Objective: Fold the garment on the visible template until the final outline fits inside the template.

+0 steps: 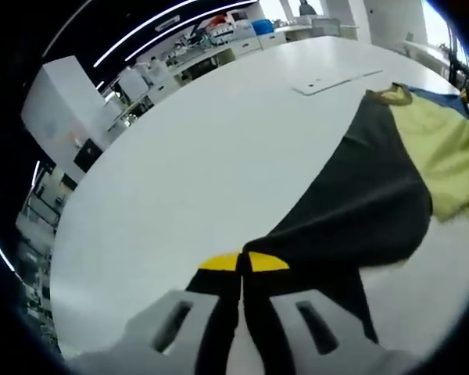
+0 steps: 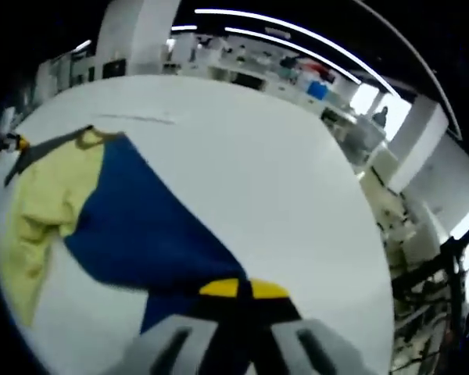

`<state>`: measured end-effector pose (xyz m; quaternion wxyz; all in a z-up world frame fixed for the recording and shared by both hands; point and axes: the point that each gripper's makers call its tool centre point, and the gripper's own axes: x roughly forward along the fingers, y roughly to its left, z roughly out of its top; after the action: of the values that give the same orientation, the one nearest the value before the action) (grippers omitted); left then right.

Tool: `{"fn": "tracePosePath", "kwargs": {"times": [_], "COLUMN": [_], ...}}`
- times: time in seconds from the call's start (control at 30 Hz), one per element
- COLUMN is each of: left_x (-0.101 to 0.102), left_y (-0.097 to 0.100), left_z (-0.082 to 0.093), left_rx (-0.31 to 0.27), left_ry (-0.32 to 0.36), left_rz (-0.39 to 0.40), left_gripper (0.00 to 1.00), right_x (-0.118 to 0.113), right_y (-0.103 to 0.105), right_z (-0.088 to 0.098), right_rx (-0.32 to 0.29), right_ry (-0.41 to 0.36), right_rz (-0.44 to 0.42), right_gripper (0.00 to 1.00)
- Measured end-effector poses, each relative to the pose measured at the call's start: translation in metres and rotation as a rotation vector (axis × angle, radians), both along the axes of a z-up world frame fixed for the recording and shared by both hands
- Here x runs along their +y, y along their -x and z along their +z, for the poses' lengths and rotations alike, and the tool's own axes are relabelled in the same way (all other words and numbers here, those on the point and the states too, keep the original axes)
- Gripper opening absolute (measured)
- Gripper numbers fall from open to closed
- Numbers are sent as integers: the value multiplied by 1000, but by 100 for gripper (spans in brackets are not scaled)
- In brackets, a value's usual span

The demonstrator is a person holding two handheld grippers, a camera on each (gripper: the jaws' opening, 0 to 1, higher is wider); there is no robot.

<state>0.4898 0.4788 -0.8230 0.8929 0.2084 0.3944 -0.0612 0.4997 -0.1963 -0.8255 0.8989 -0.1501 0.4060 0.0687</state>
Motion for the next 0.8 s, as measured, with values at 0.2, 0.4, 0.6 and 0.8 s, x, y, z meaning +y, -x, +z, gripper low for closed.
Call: {"fn": "tracePosePath", "kwargs": {"times": [0.2,0.4,0.6,0.8], "left_x": [-21,-36,-57,-78], "left_y": [7,14,31,51], "left_z": [15,28,36,43], "left_rx": [-45,-98,-95,-112], "left_ry": [83,150,214,290], "left_rz": [-10,-12,-62,-102], "left_gripper": [24,50,65,86], "right_x": [13,38,70,94], "right_y": [-1,1,18,40], "right_z": [16,43,58,57], "right_rx": [-67,-138,-123,-82], "right_ry": [-160,-301,-394,-433], "right_rz": [-32,-9,62,128], "right_gripper": [34,57,71,74]}}
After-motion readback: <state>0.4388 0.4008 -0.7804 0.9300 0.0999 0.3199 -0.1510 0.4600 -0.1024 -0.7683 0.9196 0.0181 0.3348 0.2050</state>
